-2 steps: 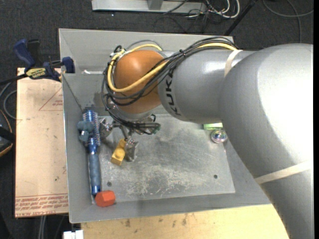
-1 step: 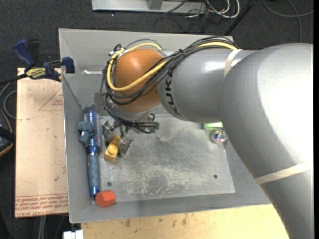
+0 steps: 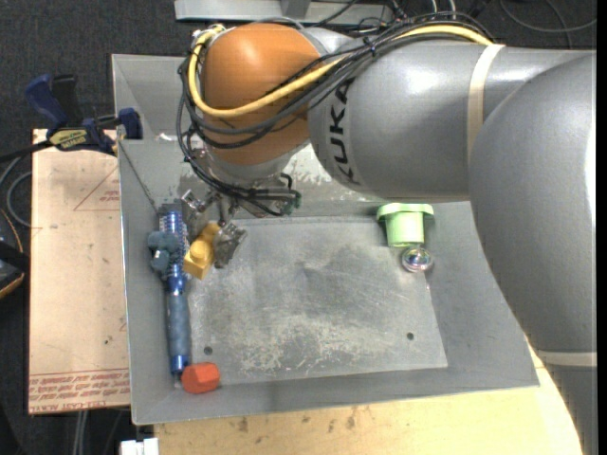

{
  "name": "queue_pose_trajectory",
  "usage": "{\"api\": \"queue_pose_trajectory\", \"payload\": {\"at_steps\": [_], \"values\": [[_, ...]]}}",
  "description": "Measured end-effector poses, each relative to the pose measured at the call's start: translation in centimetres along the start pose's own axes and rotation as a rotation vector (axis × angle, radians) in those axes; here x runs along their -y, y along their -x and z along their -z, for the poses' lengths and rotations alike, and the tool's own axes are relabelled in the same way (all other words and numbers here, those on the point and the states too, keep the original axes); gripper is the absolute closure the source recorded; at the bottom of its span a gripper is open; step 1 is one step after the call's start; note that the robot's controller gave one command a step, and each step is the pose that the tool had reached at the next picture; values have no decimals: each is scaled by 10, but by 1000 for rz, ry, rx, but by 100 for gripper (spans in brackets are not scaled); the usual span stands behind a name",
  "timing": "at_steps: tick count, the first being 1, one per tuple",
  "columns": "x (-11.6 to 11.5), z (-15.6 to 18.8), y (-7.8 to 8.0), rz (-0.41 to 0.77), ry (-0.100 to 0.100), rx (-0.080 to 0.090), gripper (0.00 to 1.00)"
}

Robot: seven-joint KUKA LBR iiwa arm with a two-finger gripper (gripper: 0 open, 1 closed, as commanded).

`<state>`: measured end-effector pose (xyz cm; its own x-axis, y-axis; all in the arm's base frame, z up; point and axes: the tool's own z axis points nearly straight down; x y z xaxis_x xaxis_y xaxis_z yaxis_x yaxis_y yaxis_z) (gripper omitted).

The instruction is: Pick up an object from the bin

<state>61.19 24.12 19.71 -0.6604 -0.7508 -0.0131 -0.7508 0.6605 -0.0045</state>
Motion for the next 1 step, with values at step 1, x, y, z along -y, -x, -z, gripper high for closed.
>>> {"api": "queue_pose_trajectory", "payload": {"at_steps": [1], "values": [[31,103,3,341,1,-4,100]]}}
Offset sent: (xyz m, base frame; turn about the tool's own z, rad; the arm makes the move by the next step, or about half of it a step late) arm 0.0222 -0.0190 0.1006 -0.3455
